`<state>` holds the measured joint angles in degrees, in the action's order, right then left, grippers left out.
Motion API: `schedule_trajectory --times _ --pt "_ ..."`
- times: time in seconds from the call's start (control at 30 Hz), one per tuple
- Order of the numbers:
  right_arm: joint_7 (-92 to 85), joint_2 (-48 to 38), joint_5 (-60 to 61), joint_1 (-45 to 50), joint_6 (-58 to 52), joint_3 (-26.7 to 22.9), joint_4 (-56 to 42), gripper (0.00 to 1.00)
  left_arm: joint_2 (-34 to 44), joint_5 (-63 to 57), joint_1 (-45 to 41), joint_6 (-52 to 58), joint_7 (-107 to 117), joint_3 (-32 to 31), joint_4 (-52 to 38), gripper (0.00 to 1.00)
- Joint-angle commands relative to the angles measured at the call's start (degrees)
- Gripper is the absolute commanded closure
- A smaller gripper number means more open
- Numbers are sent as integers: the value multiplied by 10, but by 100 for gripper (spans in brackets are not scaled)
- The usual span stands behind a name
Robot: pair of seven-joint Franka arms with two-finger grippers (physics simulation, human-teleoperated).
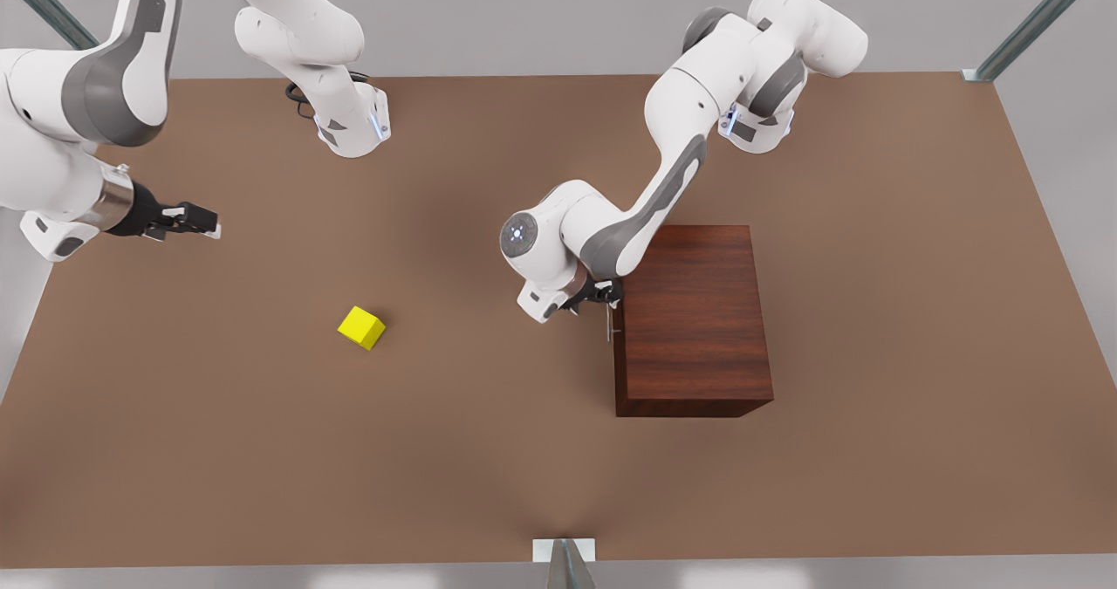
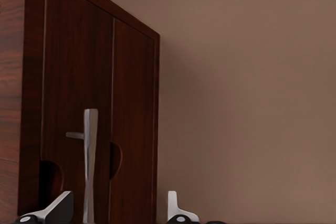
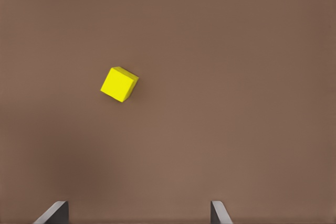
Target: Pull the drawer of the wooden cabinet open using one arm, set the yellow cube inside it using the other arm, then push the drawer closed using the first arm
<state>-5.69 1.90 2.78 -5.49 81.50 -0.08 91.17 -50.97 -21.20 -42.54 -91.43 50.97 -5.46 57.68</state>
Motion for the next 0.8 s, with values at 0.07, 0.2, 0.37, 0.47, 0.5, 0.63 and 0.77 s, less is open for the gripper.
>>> schedule_trajectory --times 0.07,0.2,0.37,0.47,0.5,0.63,0.77 --pt "-3 -1 0 12 -1 0 0 0 -4 1 1 -8 94 -1 1 10" --pt "-3 -1 0 12 -1 0 0 0 -10 3 0 -7 58 -2 3 10" --pt "-2 0 0 12 -1 0 0 0 -13 5 0 -7 58 -12 2 10" --pt "-3 -1 0 12 -1 0 1 0 -12 5 -1 -8 58 -14 1 10" --pt "-3 -1 0 11 -1 0 1 0 -11 5 0 -7 58 -14 0 10" --pt "-4 -1 0 12 -2 -1 1 0 -9 5 0 -5 59 -14 -5 10" --pt "-3 0 0 12 -2 -1 1 0 -10 5 0 -9 58 -12 -13 10"
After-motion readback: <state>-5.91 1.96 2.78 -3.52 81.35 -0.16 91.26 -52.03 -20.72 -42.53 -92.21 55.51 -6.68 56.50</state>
